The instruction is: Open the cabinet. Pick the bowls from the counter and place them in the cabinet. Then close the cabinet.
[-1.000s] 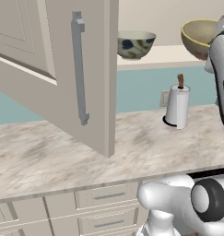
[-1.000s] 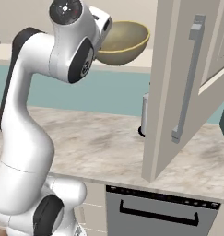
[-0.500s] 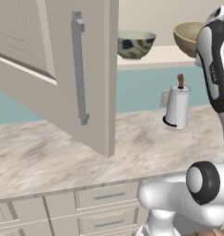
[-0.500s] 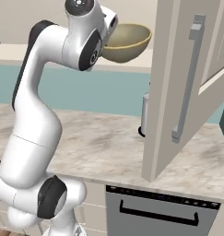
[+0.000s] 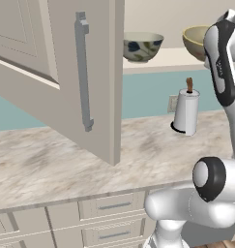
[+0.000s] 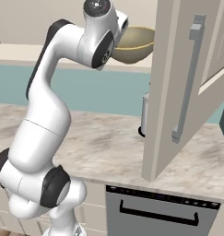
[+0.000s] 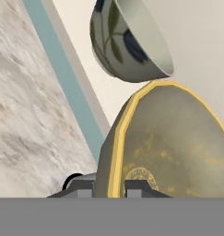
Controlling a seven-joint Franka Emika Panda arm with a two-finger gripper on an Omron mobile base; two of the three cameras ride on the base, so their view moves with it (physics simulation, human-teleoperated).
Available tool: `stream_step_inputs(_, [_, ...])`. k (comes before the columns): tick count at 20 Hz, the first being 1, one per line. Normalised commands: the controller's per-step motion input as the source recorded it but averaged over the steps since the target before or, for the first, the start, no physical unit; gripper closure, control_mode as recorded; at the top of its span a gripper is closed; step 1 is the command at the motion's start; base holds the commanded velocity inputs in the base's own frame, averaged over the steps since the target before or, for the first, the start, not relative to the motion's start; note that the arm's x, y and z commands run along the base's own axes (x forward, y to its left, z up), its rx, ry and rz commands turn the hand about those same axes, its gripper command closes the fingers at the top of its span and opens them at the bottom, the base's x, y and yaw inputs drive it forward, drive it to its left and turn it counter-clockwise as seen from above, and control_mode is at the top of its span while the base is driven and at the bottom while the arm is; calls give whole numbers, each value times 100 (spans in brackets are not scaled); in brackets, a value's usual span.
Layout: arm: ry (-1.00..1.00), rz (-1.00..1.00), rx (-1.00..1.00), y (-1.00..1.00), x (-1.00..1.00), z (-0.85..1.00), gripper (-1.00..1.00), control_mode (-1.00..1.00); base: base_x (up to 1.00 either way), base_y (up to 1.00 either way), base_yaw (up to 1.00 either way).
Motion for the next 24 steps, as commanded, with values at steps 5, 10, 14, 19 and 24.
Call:
stream_step_inputs(5, [0,0,0,-19,46,-22,100,-100,0,0,0])
stream_step_inputs(10, [2,1,0,-6,58,-13,100,-100,0,0,0])
stream_step_inputs(14, [0,1,0,-6,62,-5,100,-100,0,0,0])
stream_step_inputs(19, [0,1,0,-22,57,0,100,-100,0,0,0])
stream_step_inputs(24, [1,0,0,-25,50,0,100,-100,0,0,0])
